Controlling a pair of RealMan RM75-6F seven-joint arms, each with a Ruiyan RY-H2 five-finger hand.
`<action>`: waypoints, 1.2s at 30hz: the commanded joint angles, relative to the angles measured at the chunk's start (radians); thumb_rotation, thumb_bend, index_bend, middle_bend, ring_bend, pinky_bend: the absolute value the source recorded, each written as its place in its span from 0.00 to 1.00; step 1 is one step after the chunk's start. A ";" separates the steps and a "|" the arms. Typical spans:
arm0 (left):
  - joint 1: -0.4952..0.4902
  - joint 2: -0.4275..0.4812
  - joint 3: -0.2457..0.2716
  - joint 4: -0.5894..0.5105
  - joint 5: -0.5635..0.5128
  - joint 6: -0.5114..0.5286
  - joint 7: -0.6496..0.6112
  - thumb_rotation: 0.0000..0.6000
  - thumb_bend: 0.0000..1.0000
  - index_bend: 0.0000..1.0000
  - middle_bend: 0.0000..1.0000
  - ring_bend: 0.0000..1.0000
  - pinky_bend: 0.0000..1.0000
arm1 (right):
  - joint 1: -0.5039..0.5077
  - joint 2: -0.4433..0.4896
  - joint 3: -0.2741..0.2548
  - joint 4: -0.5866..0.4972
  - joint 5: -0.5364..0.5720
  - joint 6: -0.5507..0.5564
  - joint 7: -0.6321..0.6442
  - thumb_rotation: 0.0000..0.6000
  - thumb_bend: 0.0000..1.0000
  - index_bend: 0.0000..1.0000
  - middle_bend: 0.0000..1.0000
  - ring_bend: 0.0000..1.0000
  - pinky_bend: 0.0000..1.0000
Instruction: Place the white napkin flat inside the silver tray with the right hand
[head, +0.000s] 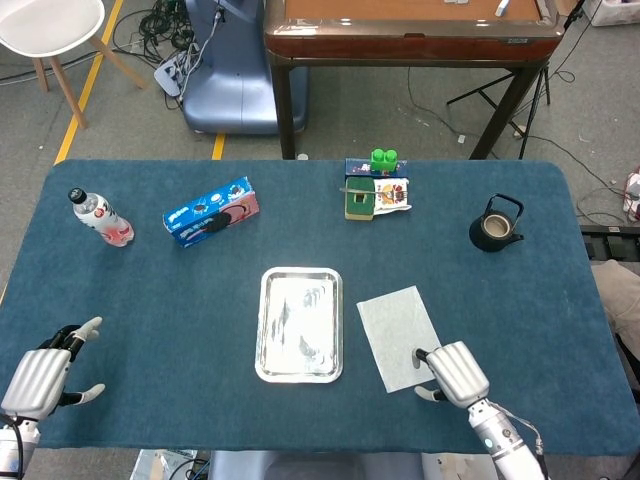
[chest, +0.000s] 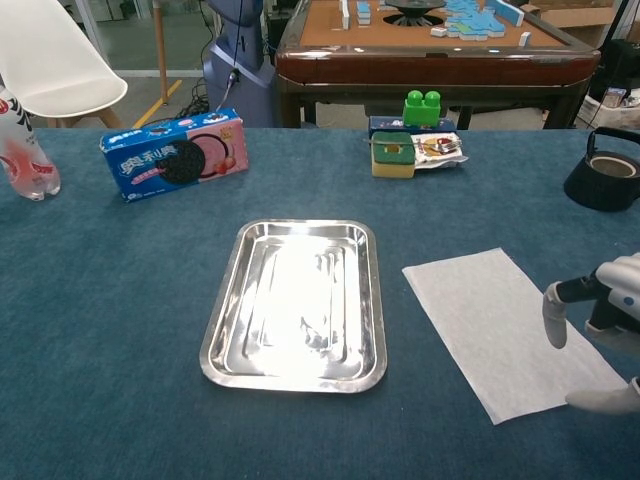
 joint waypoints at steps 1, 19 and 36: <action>0.000 0.001 0.001 0.000 0.001 0.000 -0.001 1.00 0.01 0.13 0.29 0.17 0.34 | 0.003 -0.005 -0.004 0.004 0.002 -0.008 -0.002 1.00 0.00 0.53 1.00 1.00 1.00; 0.002 0.010 -0.002 -0.001 -0.002 0.006 -0.016 1.00 0.01 0.13 0.30 0.17 0.34 | 0.022 -0.063 -0.005 0.056 0.022 -0.042 -0.013 1.00 0.00 0.53 1.00 1.00 1.00; 0.005 0.020 -0.004 -0.006 -0.003 0.011 -0.026 1.00 0.01 0.13 0.30 0.18 0.34 | 0.032 -0.106 -0.004 0.105 0.043 -0.056 -0.011 1.00 0.00 0.53 1.00 1.00 1.00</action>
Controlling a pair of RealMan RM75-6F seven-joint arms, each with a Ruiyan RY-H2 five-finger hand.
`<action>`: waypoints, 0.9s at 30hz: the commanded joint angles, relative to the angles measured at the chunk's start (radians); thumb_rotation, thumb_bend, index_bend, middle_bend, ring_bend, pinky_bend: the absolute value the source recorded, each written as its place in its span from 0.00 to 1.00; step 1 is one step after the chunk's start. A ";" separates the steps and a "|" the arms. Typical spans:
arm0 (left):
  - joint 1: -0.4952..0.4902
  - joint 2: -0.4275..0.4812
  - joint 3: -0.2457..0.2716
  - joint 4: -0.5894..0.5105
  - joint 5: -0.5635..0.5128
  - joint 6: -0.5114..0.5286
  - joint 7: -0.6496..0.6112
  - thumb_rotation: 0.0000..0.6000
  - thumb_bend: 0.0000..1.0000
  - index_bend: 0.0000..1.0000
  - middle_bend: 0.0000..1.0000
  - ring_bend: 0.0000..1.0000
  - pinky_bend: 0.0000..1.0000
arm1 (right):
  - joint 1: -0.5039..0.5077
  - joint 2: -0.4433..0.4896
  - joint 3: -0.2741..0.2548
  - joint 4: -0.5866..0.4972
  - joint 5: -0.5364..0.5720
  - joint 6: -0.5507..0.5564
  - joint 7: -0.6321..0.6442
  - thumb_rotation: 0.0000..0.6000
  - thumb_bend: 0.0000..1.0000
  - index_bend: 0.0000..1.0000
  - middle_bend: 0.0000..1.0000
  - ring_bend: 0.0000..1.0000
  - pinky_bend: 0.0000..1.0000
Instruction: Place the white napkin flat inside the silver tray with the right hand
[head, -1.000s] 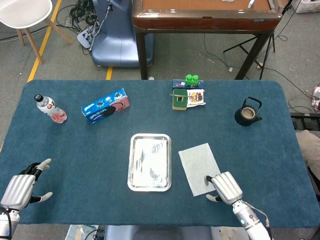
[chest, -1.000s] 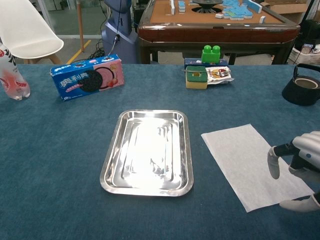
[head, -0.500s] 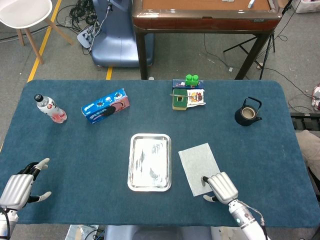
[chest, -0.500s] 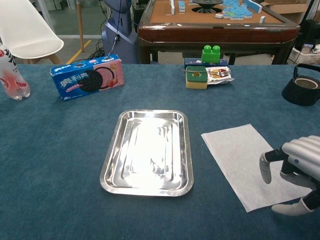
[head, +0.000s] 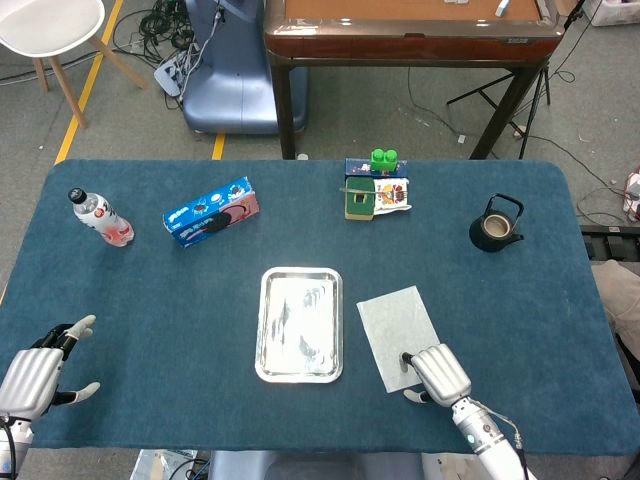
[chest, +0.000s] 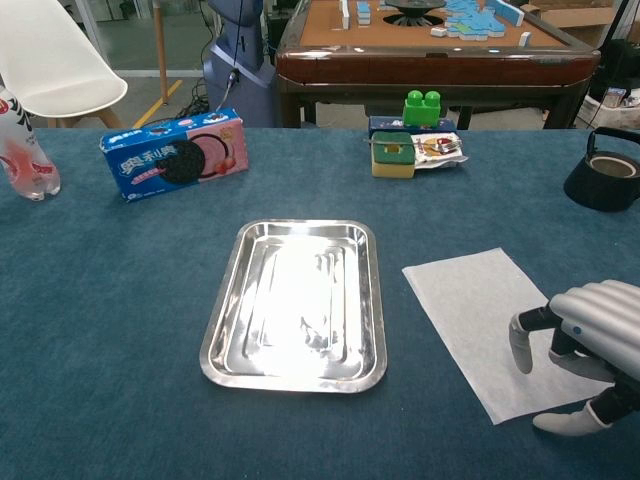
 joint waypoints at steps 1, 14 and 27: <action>0.000 0.001 0.000 -0.001 -0.001 0.000 0.000 1.00 0.01 0.13 0.30 0.18 0.34 | 0.001 -0.005 0.001 0.006 0.001 0.001 0.001 1.00 0.00 0.53 1.00 1.00 1.00; 0.001 0.004 -0.001 -0.004 -0.003 -0.001 -0.001 1.00 0.01 0.13 0.30 0.18 0.34 | 0.006 -0.033 0.008 0.039 0.004 0.012 0.010 1.00 0.00 0.53 1.00 1.00 1.00; 0.002 0.006 0.000 -0.004 -0.002 -0.002 -0.003 1.00 0.01 0.13 0.30 0.18 0.34 | 0.005 -0.054 0.008 0.077 -0.003 0.033 0.040 1.00 0.15 0.53 1.00 1.00 1.00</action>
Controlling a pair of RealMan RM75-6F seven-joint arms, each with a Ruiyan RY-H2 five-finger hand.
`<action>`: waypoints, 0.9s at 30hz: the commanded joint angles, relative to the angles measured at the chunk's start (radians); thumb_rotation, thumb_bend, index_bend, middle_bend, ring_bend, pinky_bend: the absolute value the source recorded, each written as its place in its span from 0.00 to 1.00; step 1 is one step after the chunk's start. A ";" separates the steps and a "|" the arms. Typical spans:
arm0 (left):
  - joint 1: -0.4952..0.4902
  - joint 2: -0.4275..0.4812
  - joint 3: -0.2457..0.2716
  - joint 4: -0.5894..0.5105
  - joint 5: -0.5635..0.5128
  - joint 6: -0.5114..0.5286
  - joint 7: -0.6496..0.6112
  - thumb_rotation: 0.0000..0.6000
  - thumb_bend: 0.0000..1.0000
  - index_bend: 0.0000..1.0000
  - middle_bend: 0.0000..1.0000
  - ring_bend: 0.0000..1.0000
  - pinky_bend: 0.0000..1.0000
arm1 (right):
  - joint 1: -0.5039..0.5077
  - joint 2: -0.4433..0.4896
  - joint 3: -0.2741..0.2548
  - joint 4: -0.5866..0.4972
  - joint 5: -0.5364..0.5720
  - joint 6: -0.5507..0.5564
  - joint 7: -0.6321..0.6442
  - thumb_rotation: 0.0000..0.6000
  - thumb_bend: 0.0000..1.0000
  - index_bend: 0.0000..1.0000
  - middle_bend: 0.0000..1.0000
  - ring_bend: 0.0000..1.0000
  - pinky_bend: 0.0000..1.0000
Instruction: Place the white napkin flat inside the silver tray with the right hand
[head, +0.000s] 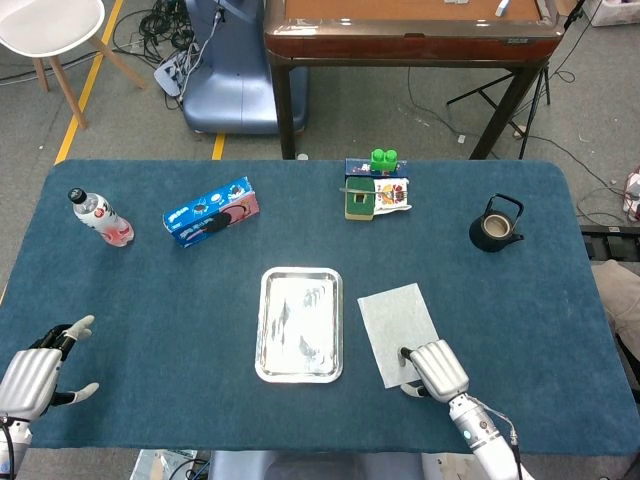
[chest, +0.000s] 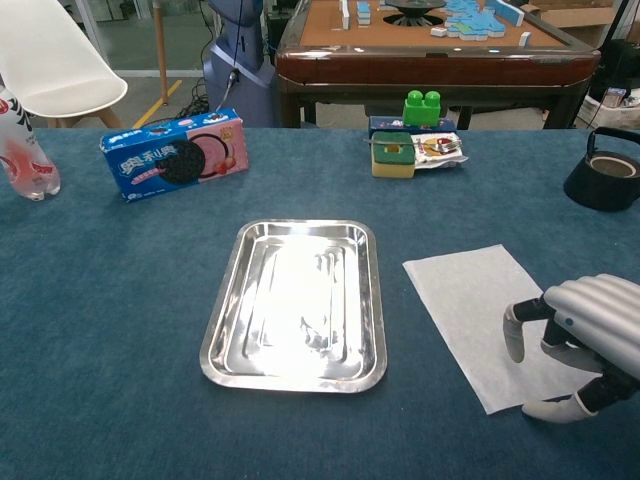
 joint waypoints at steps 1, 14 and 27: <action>0.000 0.000 0.000 0.001 0.000 0.000 0.000 1.00 0.01 0.13 0.30 0.18 0.34 | 0.000 -0.002 0.000 0.004 0.001 0.000 0.004 1.00 0.17 0.53 1.00 1.00 1.00; 0.001 0.001 -0.001 -0.001 -0.002 0.001 -0.001 1.00 0.01 0.13 0.30 0.18 0.34 | 0.004 -0.009 0.001 0.013 0.009 -0.003 0.022 1.00 0.39 0.53 1.00 1.00 1.00; 0.000 0.000 -0.001 0.000 -0.004 -0.003 0.003 1.00 0.01 0.13 0.30 0.18 0.34 | 0.008 -0.001 0.009 -0.003 0.018 -0.001 0.037 1.00 0.47 0.53 1.00 1.00 1.00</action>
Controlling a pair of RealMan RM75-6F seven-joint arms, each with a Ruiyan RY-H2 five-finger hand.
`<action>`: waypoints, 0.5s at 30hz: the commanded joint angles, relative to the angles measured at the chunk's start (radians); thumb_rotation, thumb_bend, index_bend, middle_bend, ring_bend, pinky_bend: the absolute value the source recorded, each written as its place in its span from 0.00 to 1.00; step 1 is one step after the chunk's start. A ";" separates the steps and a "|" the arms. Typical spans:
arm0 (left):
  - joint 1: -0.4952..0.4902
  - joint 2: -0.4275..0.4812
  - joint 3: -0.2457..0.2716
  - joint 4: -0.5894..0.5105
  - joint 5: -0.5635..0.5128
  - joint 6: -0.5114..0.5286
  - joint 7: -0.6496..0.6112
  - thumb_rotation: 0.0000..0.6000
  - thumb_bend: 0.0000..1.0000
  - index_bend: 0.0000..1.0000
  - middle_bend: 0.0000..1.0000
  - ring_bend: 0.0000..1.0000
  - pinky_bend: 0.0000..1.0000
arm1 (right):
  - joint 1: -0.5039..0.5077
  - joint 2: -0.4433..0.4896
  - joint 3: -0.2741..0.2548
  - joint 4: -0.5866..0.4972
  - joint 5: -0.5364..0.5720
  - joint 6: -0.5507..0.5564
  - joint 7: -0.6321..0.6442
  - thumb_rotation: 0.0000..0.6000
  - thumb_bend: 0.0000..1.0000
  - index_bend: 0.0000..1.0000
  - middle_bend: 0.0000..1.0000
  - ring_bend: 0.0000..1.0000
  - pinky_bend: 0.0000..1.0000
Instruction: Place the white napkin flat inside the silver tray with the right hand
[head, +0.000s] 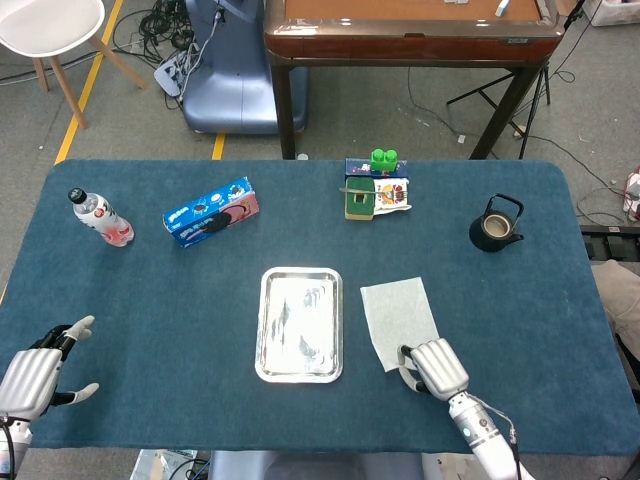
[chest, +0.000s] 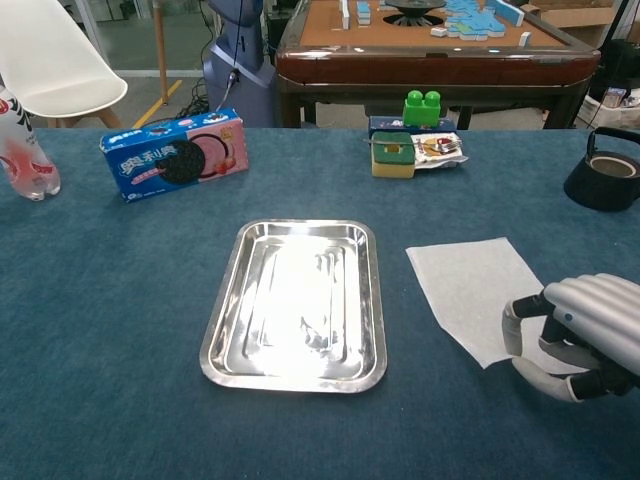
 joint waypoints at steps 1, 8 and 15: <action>0.001 0.000 0.000 -0.001 0.000 0.001 0.002 1.00 0.01 0.13 0.30 0.18 0.34 | 0.002 0.003 0.004 -0.005 0.001 0.002 0.000 1.00 0.47 0.53 1.00 1.00 1.00; 0.001 0.002 0.001 -0.003 0.004 0.003 0.001 1.00 0.01 0.13 0.30 0.18 0.34 | 0.004 0.010 0.035 -0.047 0.014 0.029 -0.019 1.00 0.48 0.56 1.00 1.00 1.00; 0.004 0.006 -0.001 -0.007 0.005 0.012 -0.002 1.00 0.01 0.13 0.30 0.18 0.34 | -0.004 -0.003 0.071 -0.092 0.029 0.077 -0.088 1.00 0.49 0.57 1.00 1.00 1.00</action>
